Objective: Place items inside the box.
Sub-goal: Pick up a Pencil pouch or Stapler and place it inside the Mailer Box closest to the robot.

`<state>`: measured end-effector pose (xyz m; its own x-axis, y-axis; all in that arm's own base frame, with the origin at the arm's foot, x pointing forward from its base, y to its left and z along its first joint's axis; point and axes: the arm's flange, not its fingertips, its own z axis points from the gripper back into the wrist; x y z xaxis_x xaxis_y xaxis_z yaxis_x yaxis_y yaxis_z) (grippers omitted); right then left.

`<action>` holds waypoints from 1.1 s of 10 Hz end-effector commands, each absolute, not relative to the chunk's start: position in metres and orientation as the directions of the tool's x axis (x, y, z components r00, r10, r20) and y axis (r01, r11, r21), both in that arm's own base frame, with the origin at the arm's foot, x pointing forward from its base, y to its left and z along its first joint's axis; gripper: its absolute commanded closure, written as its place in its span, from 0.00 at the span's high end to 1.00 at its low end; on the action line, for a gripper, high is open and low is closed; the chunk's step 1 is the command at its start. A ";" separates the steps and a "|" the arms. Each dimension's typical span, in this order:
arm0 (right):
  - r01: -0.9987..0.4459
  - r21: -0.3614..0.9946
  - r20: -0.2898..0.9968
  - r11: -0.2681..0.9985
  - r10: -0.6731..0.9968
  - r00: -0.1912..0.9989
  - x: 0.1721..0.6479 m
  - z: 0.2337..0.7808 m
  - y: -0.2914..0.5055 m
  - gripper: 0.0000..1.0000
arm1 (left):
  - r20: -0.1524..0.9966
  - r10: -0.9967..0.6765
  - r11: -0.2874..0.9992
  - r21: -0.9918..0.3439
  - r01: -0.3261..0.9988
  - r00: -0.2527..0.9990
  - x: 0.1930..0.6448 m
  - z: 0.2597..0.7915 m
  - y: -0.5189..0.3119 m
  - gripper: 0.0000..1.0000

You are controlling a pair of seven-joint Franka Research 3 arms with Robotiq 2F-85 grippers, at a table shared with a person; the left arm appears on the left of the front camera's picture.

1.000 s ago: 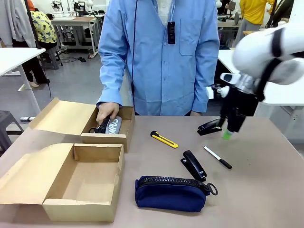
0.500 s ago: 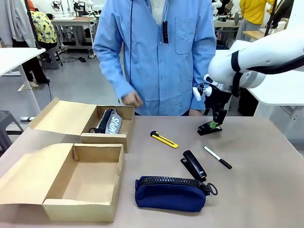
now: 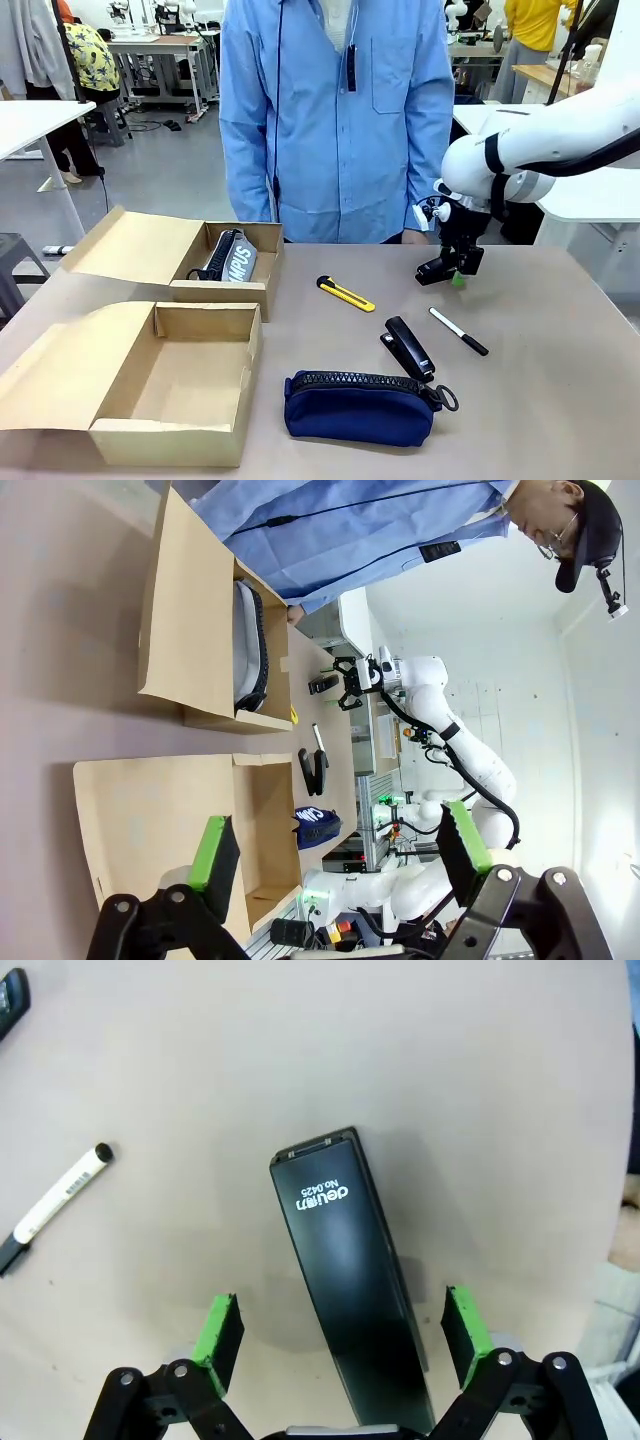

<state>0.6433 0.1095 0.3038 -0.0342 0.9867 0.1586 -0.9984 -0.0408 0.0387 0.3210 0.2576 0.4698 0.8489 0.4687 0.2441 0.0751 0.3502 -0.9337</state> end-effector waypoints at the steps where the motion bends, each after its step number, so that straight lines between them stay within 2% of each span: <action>1: -0.999 0.050 0.116 -0.007 0.993 -0.001 0.643 0.309 0.113 1.00 | 0.266 0.464 0.347 -0.932 0.102 0.845 0.319 0.471 0.257 1.00; 2: -0.998 0.055 0.109 -0.005 0.994 0.001 0.641 0.308 0.113 1.00 | 0.266 0.464 0.347 -0.932 0.102 0.845 0.319 0.471 0.257 1.00; 3: -0.998 0.058 0.100 0.008 0.995 0.014 0.639 0.307 0.113 0.40 | 0.266 0.464 0.347 -0.932 0.102 0.845 0.319 0.471 0.257 1.00; 4: -0.998 0.064 0.092 0.012 0.996 0.018 0.638 0.306 0.113 0.40 | 0.266 0.464 0.347 -0.932 0.102 0.845 0.319 0.471 0.257 1.00; 5: -0.997 0.071 0.096 0.014 0.995 0.021 0.636 0.306 0.114 0.00 | 0.266 0.464 0.347 -0.932 0.102 0.845 0.319 0.471 0.257 1.00; 6: -0.997 0.074 0.087 0.011 0.996 0.018 0.634 0.304 0.115 0.38 | 0.266 0.464 0.347 -0.932 0.102 0.845 0.319 0.471 0.257 1.00; 7: -0.997 0.077 0.078 0.013 0.997 0.019 0.633 0.302 0.115 0.00 | 0.266 0.464 0.347 -0.932 0.102 0.845 0.319 0.471 0.257 1.00; 11: -0.994 0.095 0.042 0.058 0.997 0.062 0.624 0.308 0.115 0.00 | 0.266 0.464 0.347 -0.932 0.102 0.845 0.319 0.471 0.257 1.00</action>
<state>0.6369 0.1155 0.3057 0.0311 0.9956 0.0889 -0.9970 0.0246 0.0738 0.3210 0.2576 0.4698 0.8489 0.4687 0.2442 0.0752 0.3502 -0.9337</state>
